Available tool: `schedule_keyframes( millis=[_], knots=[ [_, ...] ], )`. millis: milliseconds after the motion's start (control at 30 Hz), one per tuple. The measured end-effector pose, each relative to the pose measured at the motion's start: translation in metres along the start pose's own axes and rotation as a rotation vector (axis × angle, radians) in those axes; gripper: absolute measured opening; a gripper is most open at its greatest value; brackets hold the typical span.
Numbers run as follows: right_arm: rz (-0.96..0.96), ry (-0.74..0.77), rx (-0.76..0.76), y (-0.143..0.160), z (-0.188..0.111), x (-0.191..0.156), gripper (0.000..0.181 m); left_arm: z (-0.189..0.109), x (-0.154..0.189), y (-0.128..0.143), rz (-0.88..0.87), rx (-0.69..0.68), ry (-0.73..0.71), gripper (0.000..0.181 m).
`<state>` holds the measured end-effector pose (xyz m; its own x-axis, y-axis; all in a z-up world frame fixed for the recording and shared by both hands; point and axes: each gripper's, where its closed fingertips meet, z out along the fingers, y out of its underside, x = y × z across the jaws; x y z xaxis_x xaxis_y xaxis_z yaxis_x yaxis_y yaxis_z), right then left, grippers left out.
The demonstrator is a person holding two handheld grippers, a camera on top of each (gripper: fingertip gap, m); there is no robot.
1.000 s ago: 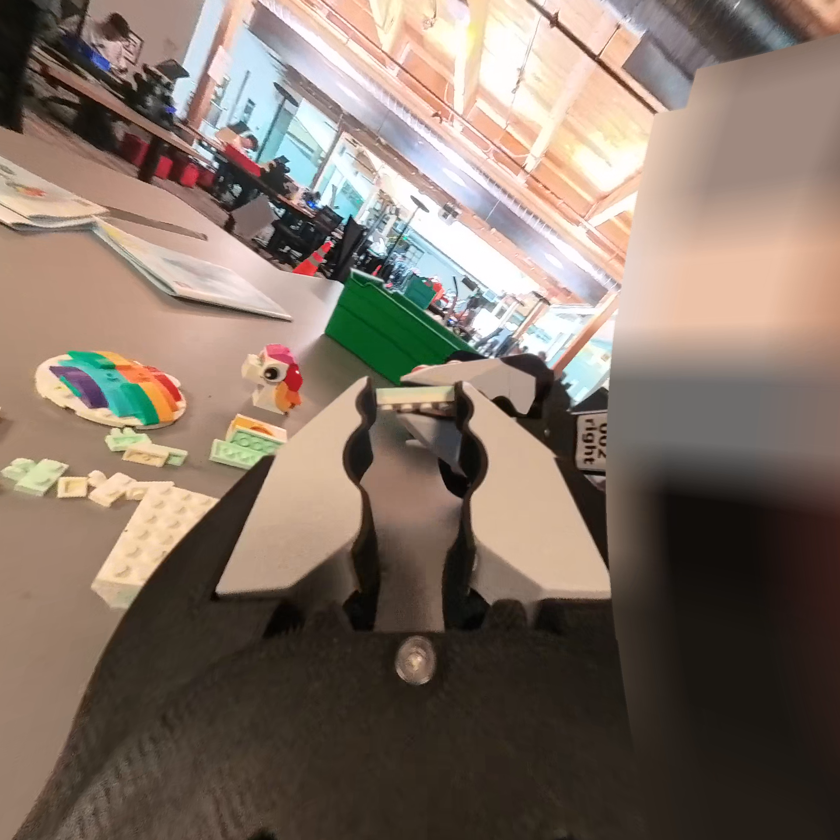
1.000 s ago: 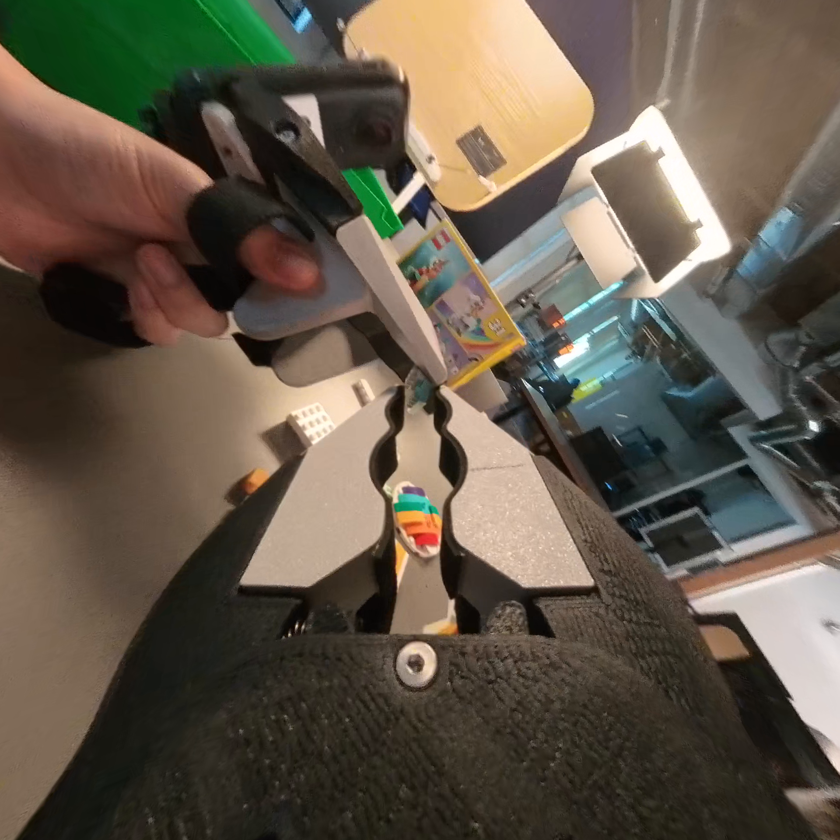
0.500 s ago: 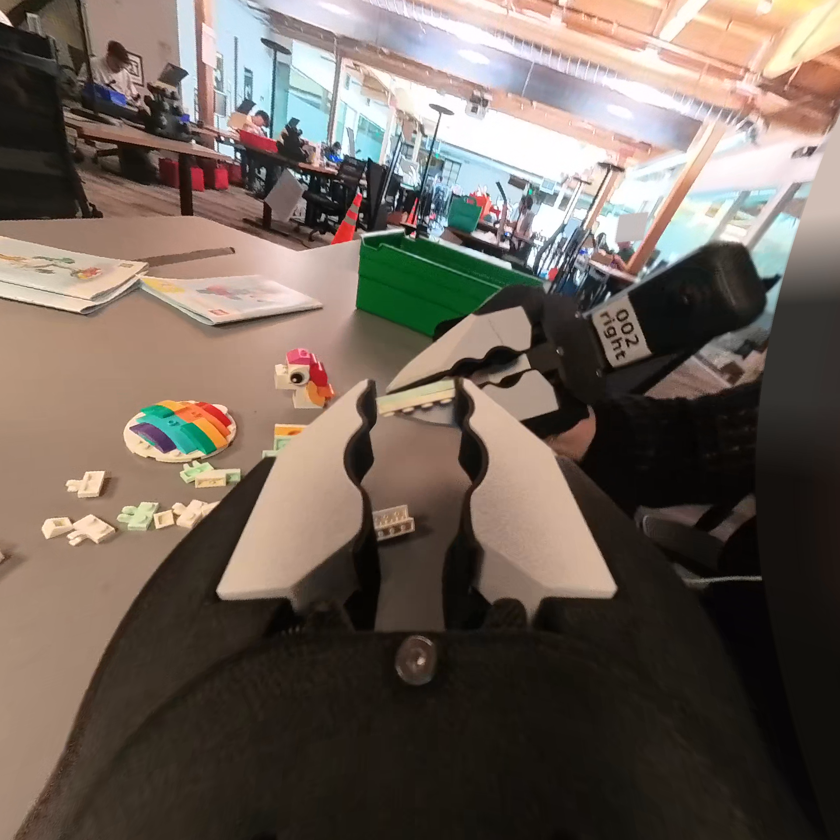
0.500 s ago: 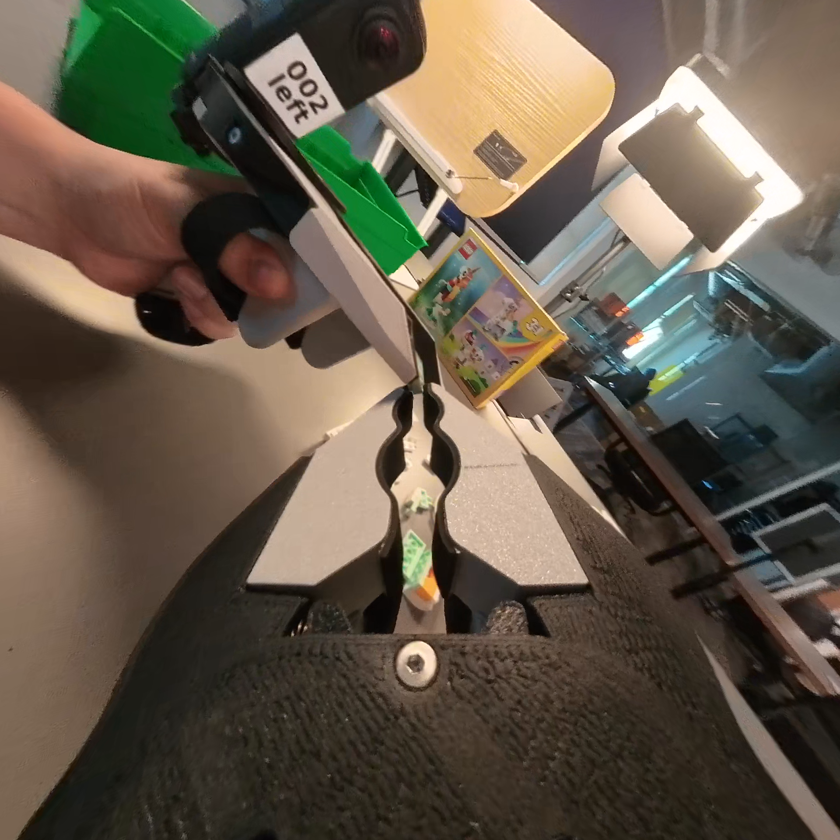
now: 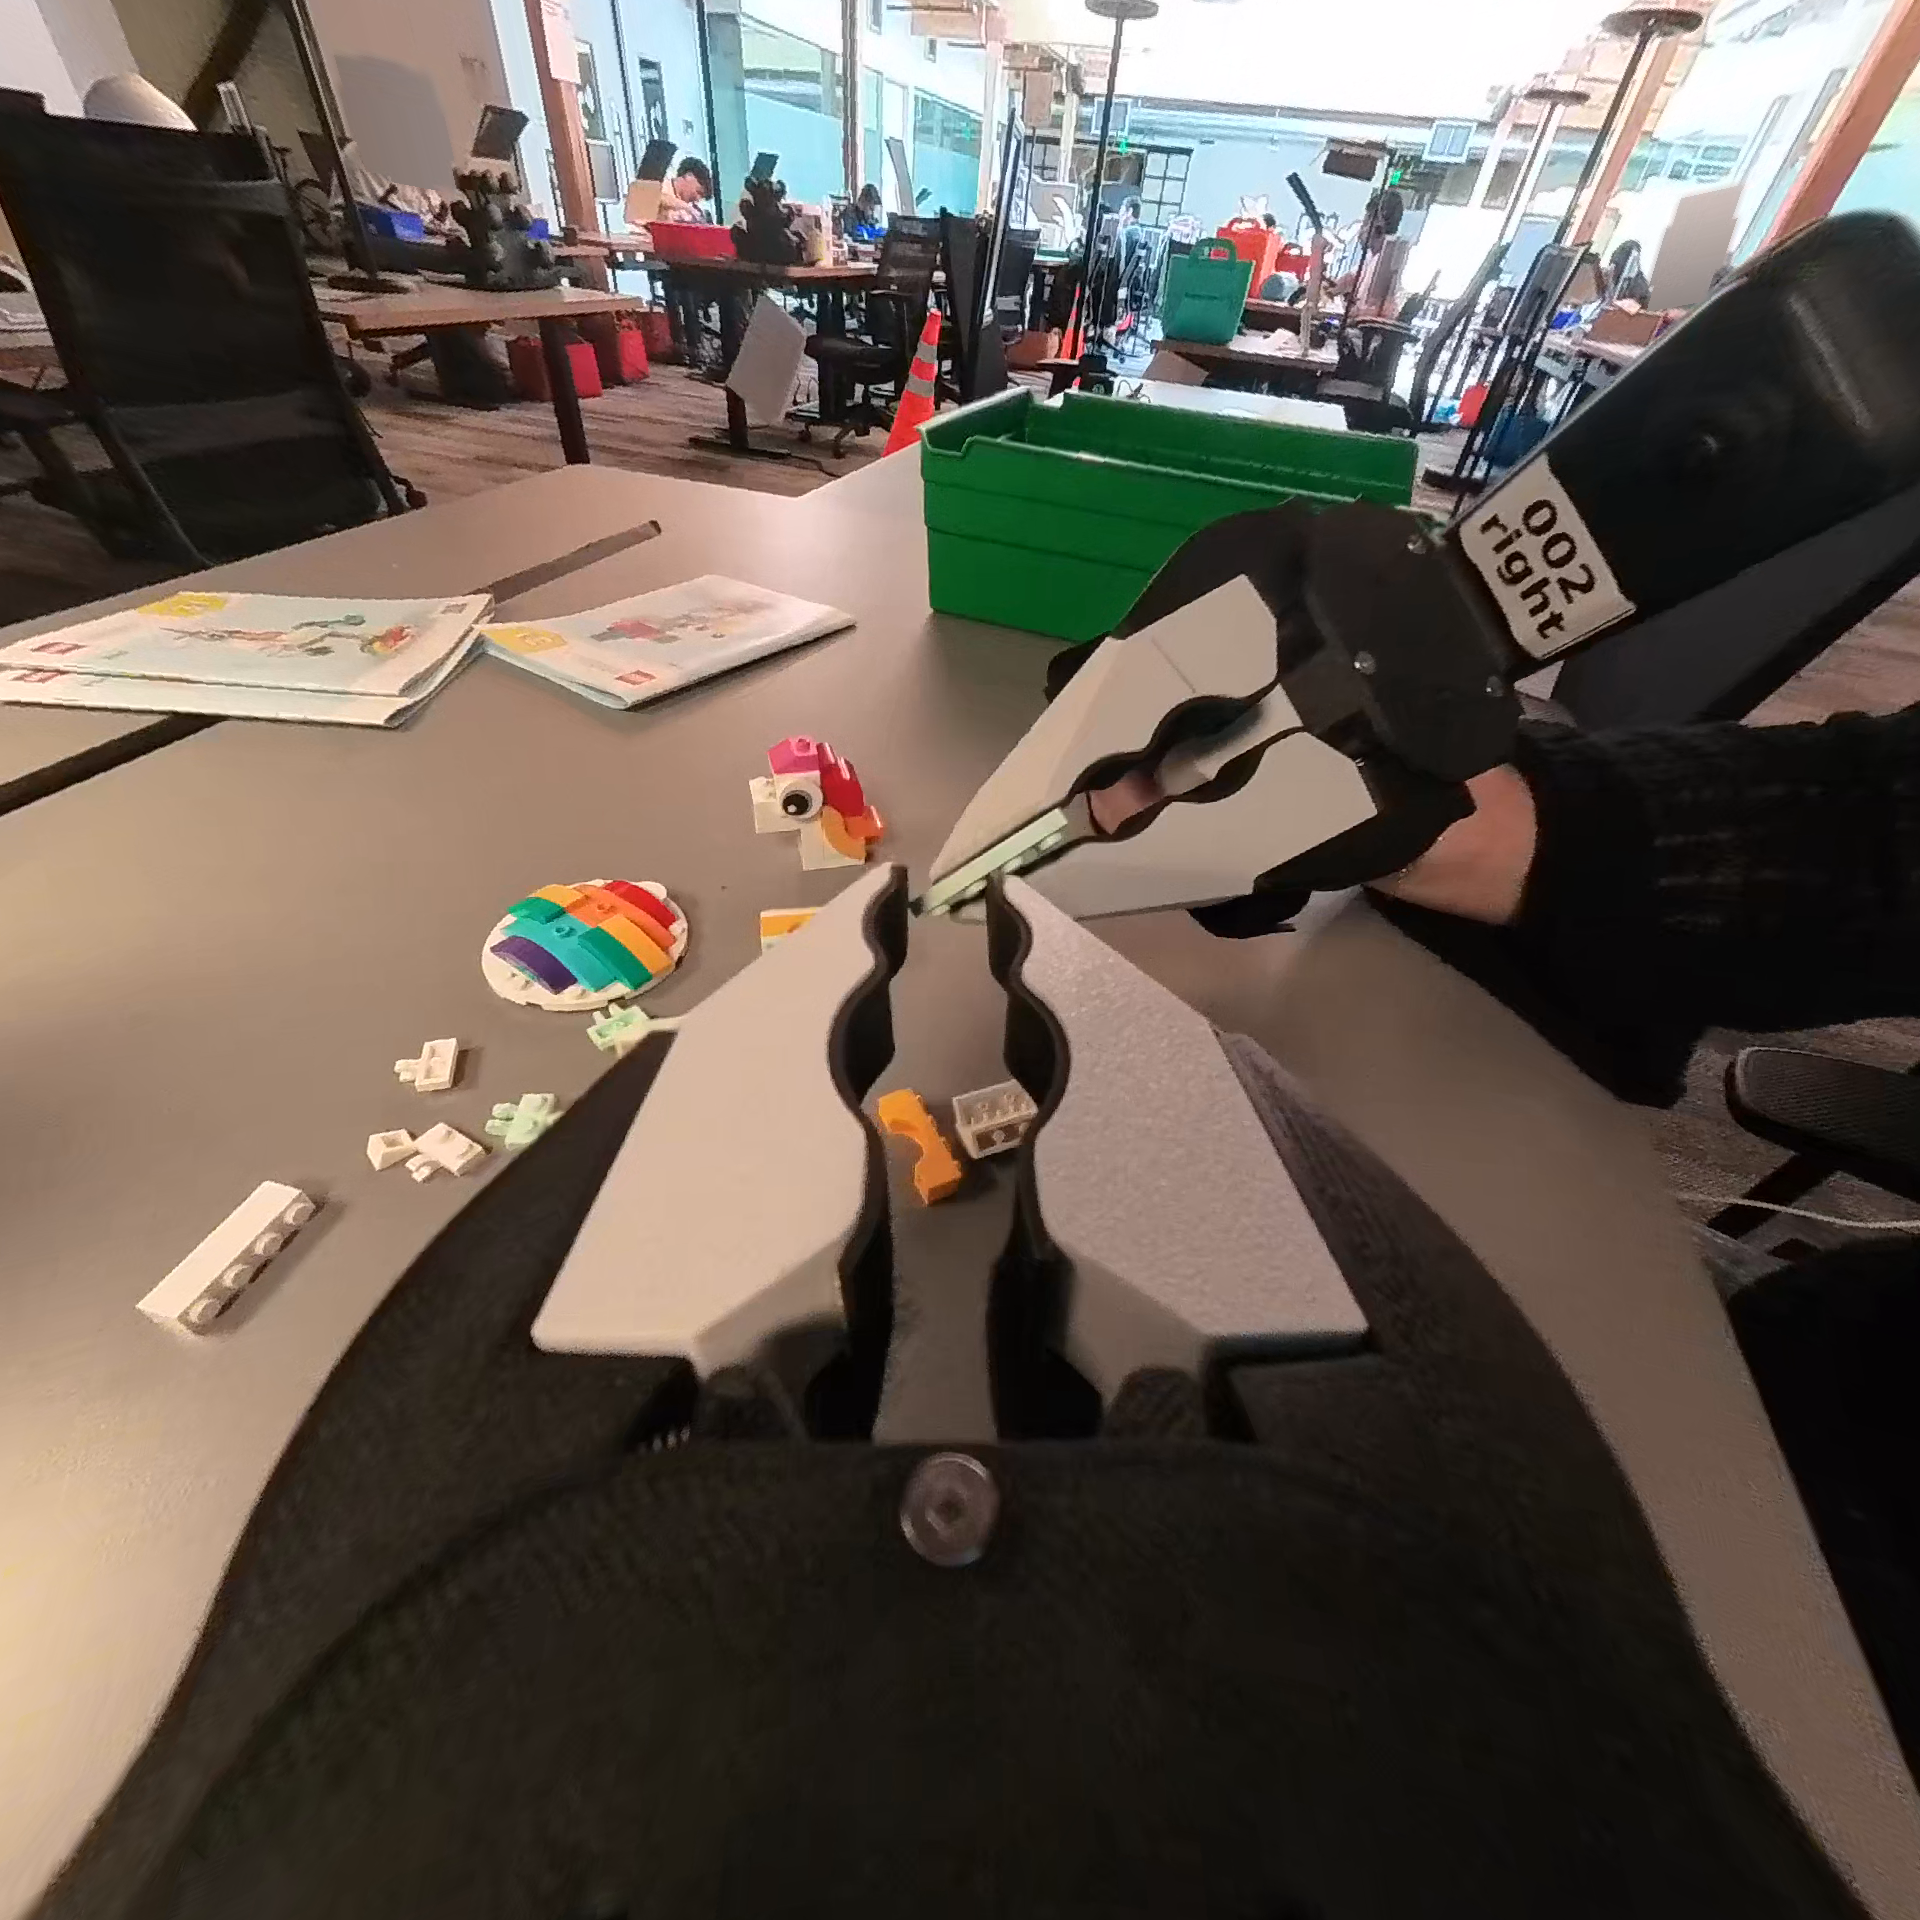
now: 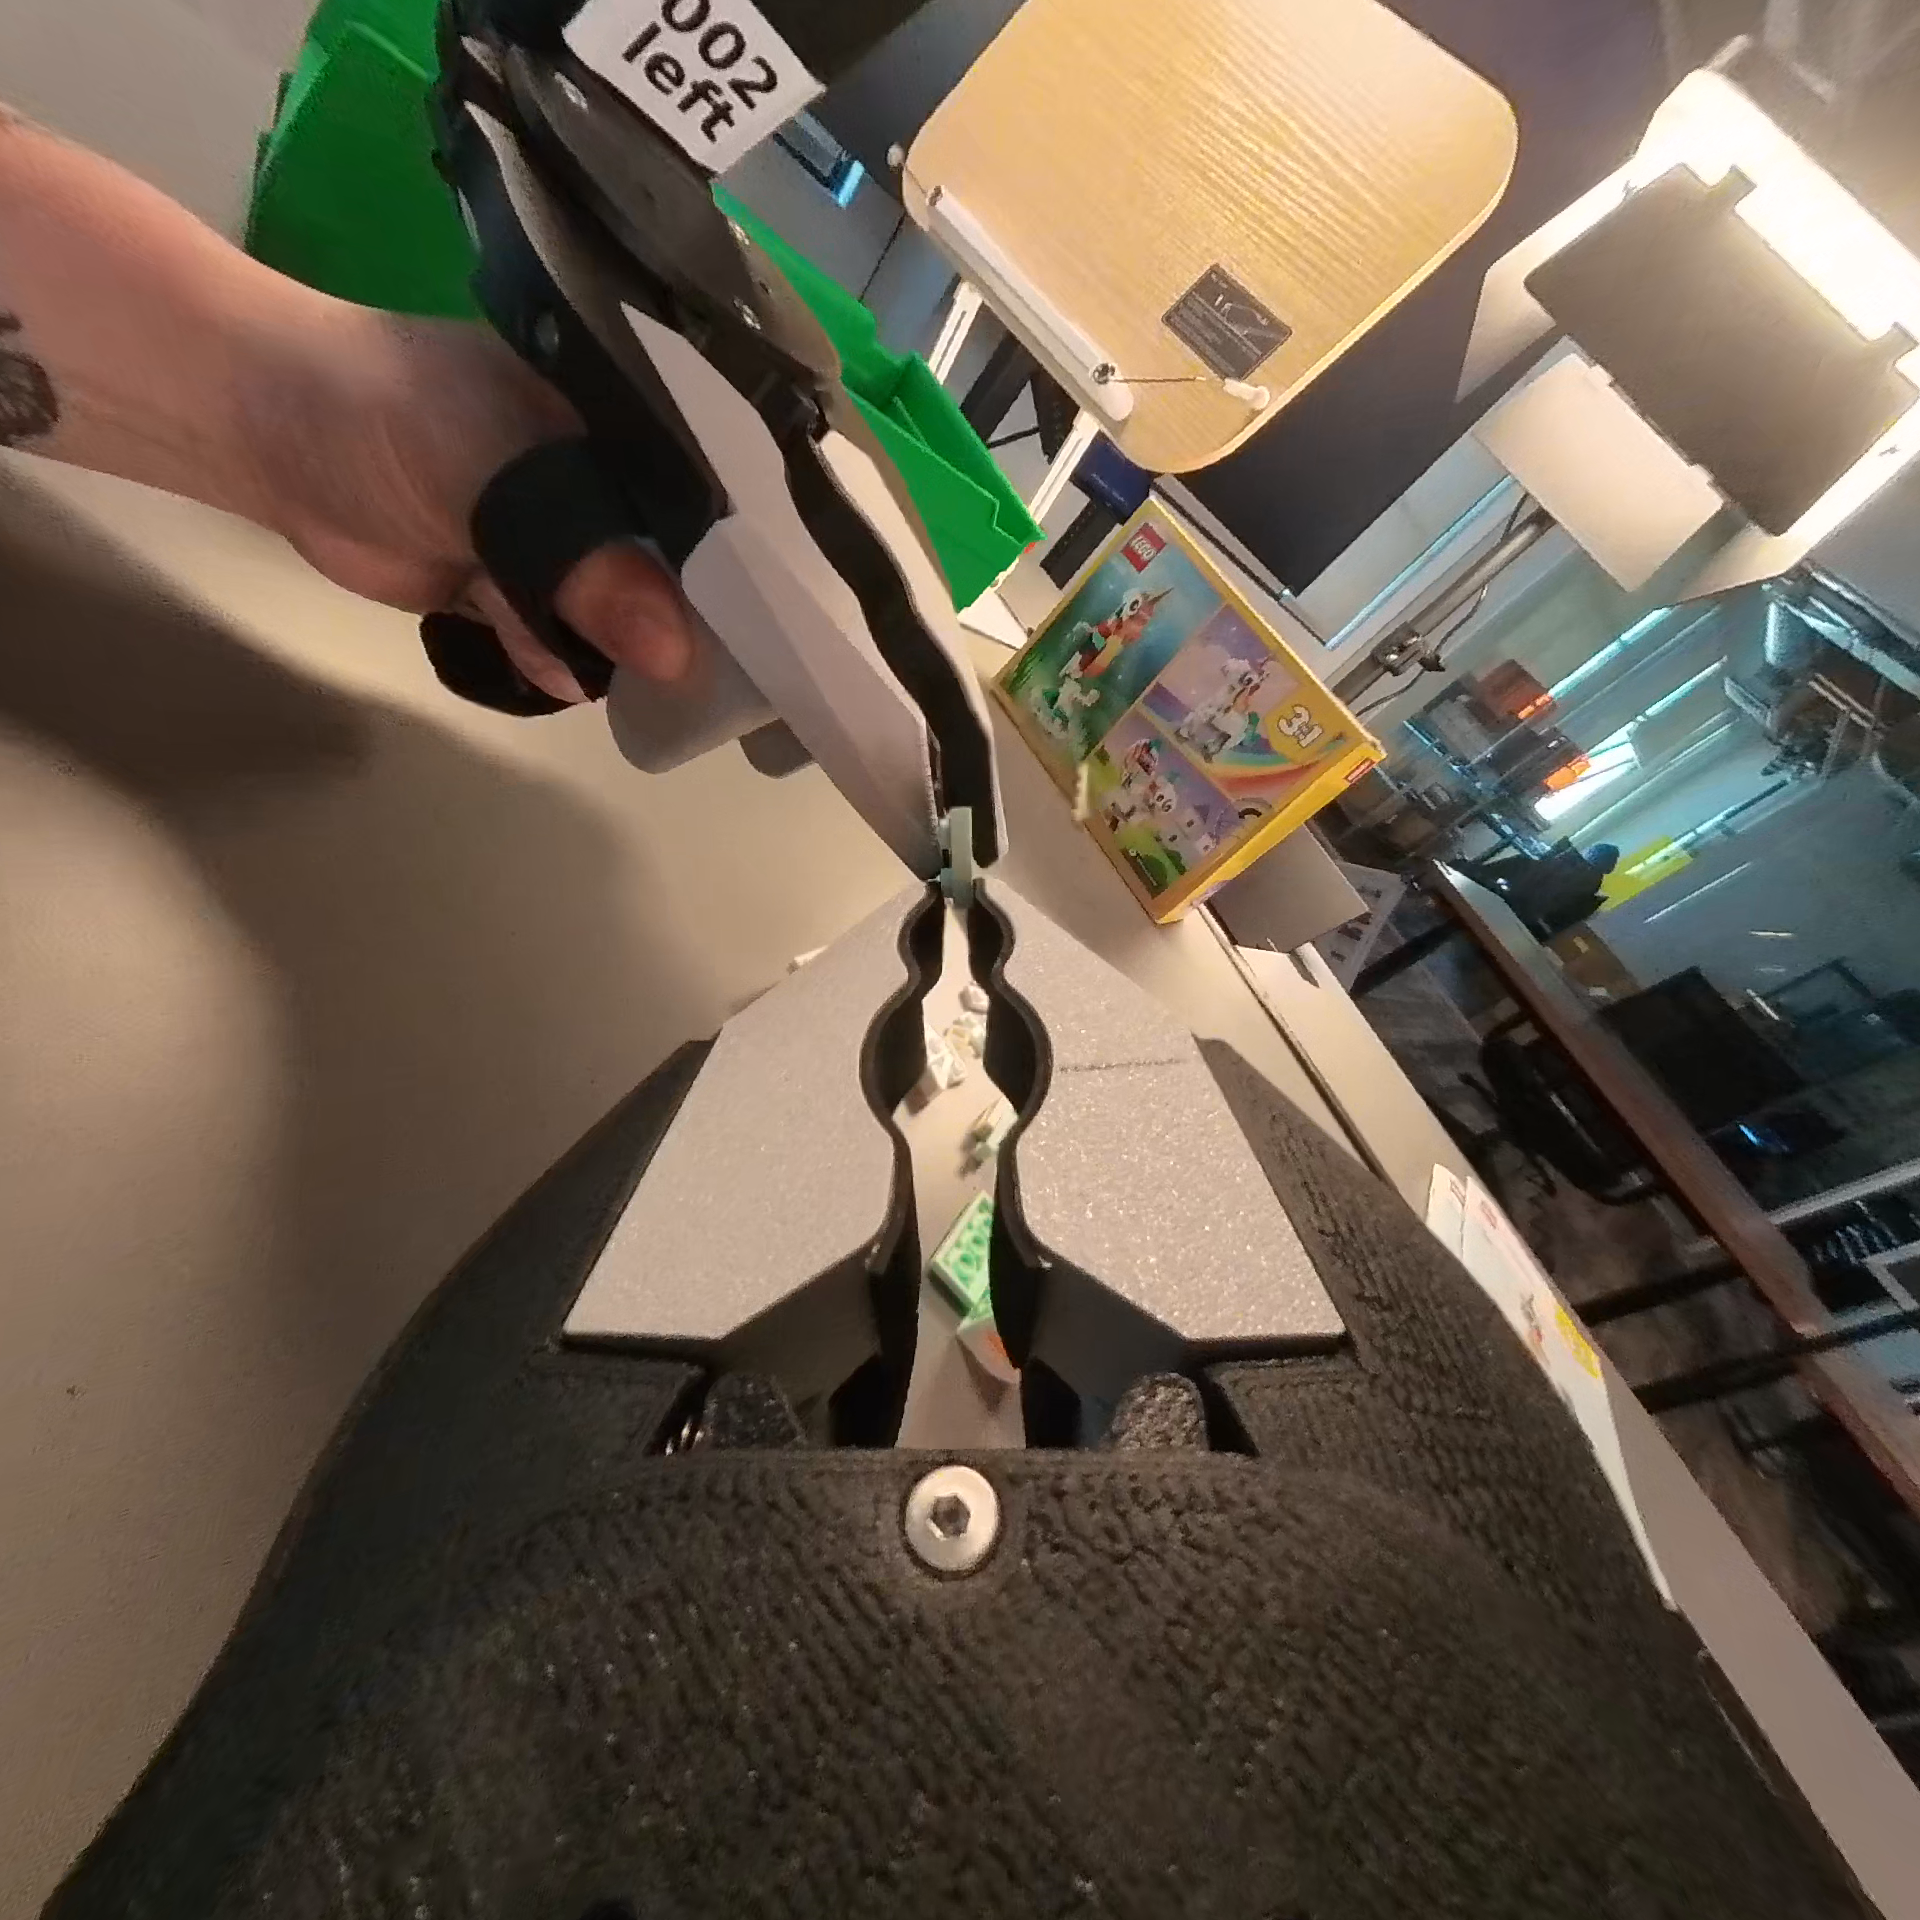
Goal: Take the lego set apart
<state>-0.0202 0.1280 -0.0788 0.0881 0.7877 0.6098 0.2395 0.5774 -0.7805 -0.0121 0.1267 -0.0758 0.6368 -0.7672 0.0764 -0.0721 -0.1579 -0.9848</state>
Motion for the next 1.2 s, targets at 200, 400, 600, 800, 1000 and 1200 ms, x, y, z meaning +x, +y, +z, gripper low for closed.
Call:
schedule_keyframes(
  millis=[200, 400, 600, 800, 1000, 1200],
  knots=[
    [-0.048, -0.017, -0.032, 0.018, 0.002, -0.002, 0.002, 0.0, -0.005, 0.003, -0.097, 0.019, 0.019, 0.032],
    [-0.122, 0.014, -0.092, 0.038, 0.009, -0.003, 0.003, -0.013, -0.051, 0.009, -0.175, 0.061, -0.21, 0.043],
    [-0.18, 0.073, -0.093, 0.039, 0.009, 0.003, 0.003, -0.024, -0.068, 0.009, -0.122, 0.107, -0.283, 0.05],
    [0.242, -0.202, 0.201, -0.002, -0.005, -0.017, 0.002, -0.007, 0.003, 0.001, -0.07, 0.121, 0.163, 0.035],
    [0.454, -0.359, 0.31, -0.017, -0.018, -0.018, 0.003, -0.012, 0.026, -0.001, -0.13, 0.138, 0.36, 0.004],
    [0.506, -0.142, 0.373, -0.013, -0.022, 0.022, 0.028, -0.015, 0.008, -0.009, -0.059, 0.182, 0.193, 0.004]
  ],
)
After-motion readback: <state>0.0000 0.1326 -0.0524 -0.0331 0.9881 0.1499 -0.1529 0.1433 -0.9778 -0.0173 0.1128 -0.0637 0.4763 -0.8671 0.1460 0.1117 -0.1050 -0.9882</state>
